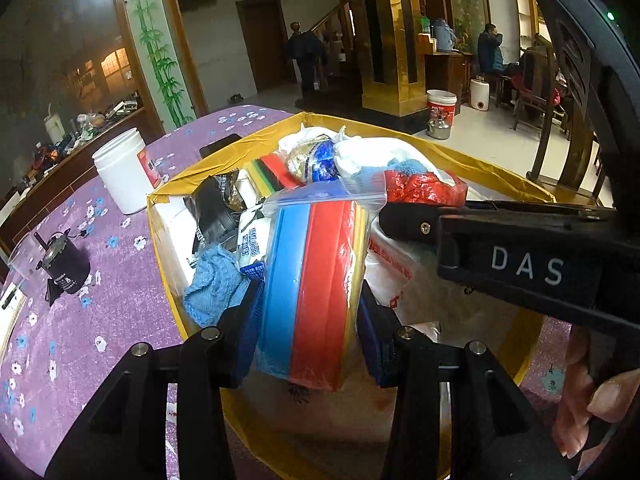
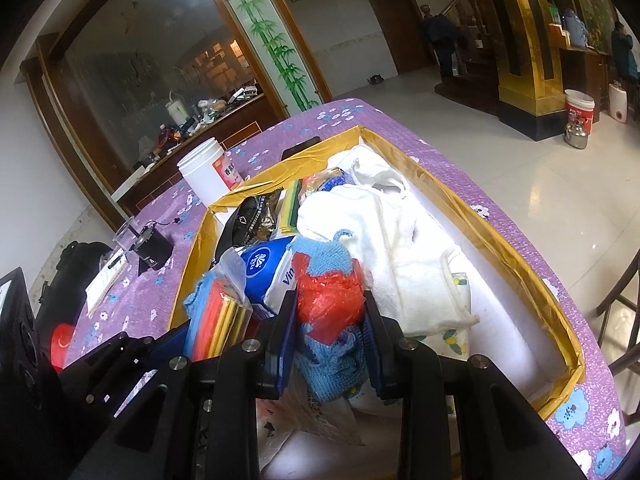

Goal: Organize soft objects
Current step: 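Lower both items into the box and open both tools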

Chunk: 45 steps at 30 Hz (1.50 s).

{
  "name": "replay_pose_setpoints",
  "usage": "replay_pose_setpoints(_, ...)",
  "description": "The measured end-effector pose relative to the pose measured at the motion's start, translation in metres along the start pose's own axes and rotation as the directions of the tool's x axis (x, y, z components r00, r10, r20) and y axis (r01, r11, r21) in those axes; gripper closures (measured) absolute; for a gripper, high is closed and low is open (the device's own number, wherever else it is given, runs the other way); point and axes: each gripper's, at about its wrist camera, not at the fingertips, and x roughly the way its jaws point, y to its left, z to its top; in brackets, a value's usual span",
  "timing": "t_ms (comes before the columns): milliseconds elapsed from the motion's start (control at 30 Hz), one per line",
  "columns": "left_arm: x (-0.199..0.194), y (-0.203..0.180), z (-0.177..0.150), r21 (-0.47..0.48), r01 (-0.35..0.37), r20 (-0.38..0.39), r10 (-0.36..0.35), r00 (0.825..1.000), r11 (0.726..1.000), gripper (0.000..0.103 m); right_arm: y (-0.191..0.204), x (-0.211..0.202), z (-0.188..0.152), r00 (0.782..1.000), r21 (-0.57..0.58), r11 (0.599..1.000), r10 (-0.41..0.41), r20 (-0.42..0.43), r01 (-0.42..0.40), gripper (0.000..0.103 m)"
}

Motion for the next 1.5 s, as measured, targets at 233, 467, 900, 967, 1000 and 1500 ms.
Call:
replay_pose_setpoints(233,0.000,0.000,0.000,0.004,-0.005,-0.001,0.005,1.000,1.000,0.061,0.003,0.001,0.000,1.000,-0.009,1.000,-0.012,-0.003,0.012,0.073)
replay_pose_setpoints(467,0.001,-0.001,0.000,0.006,-0.008,0.000,0.008,1.000,1.000,0.061,0.006,0.001,-0.001,1.000,-0.025,0.999,-0.028,0.003,0.028,0.073)
replay_pose_setpoints(900,0.000,-0.002,0.001,0.019,-0.016,0.008,0.016,1.000,1.000,0.061,0.016,-0.003,-0.003,0.999,-0.068,0.997,-0.040,0.019,0.041,0.072)
replay_pose_setpoints(967,0.001,-0.003,0.001,0.021,-0.018,0.009,0.018,1.000,1.000,0.061,0.017,-0.003,-0.003,0.999,-0.075,0.996,-0.039,0.020,0.040,0.072)
replay_pose_setpoints(1000,0.001,-0.003,0.001,0.022,-0.018,0.009,0.017,1.000,1.000,0.061,0.017,-0.003,-0.003,0.999,-0.077,0.996,-0.039,0.020,0.040,0.072)
replay_pose_setpoints(1500,0.000,-0.003,0.001,0.019,-0.019,0.007,0.019,1.000,1.000,0.059,0.021,-0.006,-0.004,0.999,-0.102,0.994,-0.035,0.023,0.037,0.070)
